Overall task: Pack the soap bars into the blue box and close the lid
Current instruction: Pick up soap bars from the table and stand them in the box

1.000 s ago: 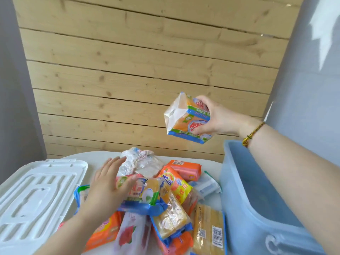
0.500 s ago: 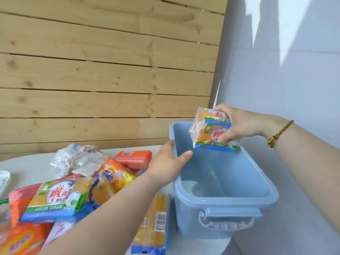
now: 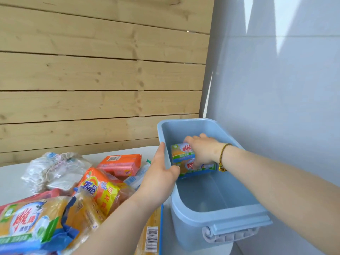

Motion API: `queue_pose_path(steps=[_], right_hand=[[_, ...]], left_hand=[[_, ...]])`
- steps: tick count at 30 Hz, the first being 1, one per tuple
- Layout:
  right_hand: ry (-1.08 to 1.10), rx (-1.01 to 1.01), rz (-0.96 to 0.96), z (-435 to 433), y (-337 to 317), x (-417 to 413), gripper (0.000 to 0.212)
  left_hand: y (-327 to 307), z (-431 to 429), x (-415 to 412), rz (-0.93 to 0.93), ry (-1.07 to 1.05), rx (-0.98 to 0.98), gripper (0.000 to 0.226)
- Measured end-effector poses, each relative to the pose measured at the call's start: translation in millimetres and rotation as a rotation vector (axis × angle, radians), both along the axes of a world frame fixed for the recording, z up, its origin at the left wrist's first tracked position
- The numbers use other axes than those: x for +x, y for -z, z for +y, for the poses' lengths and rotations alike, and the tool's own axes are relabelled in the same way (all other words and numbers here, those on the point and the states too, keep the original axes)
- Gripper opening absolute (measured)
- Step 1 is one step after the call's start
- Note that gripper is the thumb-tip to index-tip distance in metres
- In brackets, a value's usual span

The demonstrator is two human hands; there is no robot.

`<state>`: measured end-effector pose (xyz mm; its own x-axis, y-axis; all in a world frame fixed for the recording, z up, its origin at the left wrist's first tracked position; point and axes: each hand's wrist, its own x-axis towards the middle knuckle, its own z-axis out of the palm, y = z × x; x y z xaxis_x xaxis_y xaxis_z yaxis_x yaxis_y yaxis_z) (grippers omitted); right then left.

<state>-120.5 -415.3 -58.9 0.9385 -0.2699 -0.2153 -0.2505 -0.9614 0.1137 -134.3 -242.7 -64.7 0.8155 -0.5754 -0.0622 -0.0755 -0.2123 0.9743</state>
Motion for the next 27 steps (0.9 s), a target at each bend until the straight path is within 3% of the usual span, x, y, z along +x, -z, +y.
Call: queue_pose_path(steps=[4,11,15,17,20,21,27], right_hand=[[-0.037,-0.021,-0.074,3.7,17.3,0.9,0.068],[-0.017,0.134,-0.108,10.8,33.4,3.4,0.074],[0.053,0.083,-0.003,7.7,16.5,6.0,0.089],[0.176,0.065,0.066,3.4,2.4,4.0,0.079],[0.274,0.107,0.149,-0.2,-5.4,-1.1,0.029],[0.285,0.137,0.152,-0.8,-2.7,-1.2,0.023],[0.313,0.134,-0.11,0.1,18.9,2.1,0.019]], left_hand=[[3.8,-1.9,3.4,0.027,0.004,-0.071,0.068],[4.9,-1.8,3.4,0.047,0.007,-0.132,0.069],[4.5,-0.5,3.2,0.049,0.017,-0.146,0.069],[3.9,0.2,2.3,0.047,0.014,-0.145,0.069],[3.2,-0.2,1.3,0.045,0.009,-0.142,0.069],[3.1,-0.2,1.3,0.047,0.008,-0.143,0.068],[3.8,-0.9,1.0,0.05,-0.001,-0.14,0.067]])
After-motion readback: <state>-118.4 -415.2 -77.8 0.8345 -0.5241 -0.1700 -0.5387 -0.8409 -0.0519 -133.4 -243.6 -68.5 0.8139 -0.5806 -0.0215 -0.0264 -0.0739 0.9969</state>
